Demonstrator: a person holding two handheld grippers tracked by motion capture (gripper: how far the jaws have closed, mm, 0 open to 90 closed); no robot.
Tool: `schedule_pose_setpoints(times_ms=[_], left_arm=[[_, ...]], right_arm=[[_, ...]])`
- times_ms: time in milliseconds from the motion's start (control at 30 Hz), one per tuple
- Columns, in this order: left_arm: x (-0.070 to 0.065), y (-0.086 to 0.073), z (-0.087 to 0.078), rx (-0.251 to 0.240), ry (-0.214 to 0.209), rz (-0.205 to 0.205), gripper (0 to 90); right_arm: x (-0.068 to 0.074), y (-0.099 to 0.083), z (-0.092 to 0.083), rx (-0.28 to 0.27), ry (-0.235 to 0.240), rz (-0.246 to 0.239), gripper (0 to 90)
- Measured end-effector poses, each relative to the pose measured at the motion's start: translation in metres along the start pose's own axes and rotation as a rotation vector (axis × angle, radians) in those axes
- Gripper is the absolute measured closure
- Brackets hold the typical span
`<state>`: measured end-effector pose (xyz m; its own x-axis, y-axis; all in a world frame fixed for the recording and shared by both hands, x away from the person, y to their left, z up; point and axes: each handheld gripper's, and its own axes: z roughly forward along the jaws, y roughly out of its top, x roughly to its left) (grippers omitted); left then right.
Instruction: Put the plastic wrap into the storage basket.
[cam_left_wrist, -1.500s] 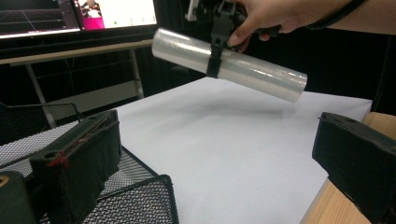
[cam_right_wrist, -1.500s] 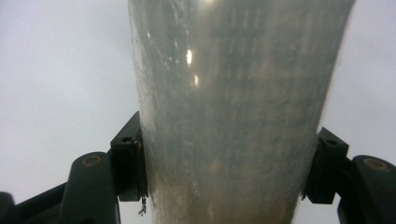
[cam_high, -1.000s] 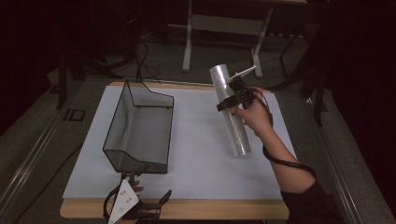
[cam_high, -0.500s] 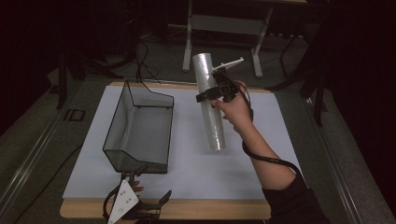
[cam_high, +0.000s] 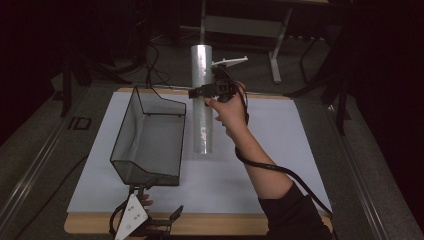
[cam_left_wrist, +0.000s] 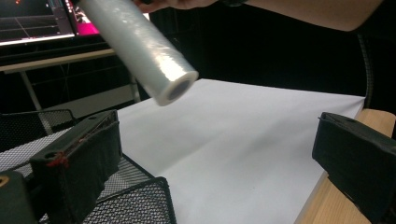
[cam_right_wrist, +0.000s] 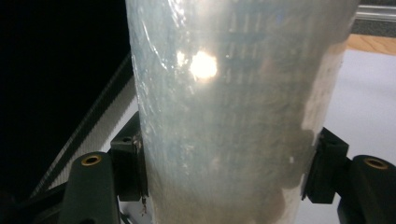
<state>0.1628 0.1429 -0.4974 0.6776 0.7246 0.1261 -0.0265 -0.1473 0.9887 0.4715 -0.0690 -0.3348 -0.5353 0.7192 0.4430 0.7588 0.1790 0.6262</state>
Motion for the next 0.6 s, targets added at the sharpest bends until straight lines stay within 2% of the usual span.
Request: schedule_pose_setpoints(times_ms=[167,367,433,533,600], left_arm=[[0.001,0.000,-0.001,-0.005,-0.002,-0.002,2.0],[0.001,0.001,-0.002,-0.009,-0.006,-0.001,2.0],[0.001,0.001,-0.001,-0.008,-0.008,-0.002,2.0],[0.001,0.001,-0.001,-0.008,-0.013,-0.003,2.0],[0.001,0.001,-0.001,-0.008,-0.016,-0.004,2.0]], right_arm=[[0.007,0.001,0.013,-0.056,0.040,0.039,32.6],[0.006,-0.003,0.029,-0.111,0.075,0.082,32.6],[0.006,-0.004,0.031,-0.116,0.084,0.090,32.6],[0.005,-0.008,0.044,-0.117,0.113,0.114,32.6],[0.006,-0.012,0.053,-0.106,0.116,0.121,32.6]])
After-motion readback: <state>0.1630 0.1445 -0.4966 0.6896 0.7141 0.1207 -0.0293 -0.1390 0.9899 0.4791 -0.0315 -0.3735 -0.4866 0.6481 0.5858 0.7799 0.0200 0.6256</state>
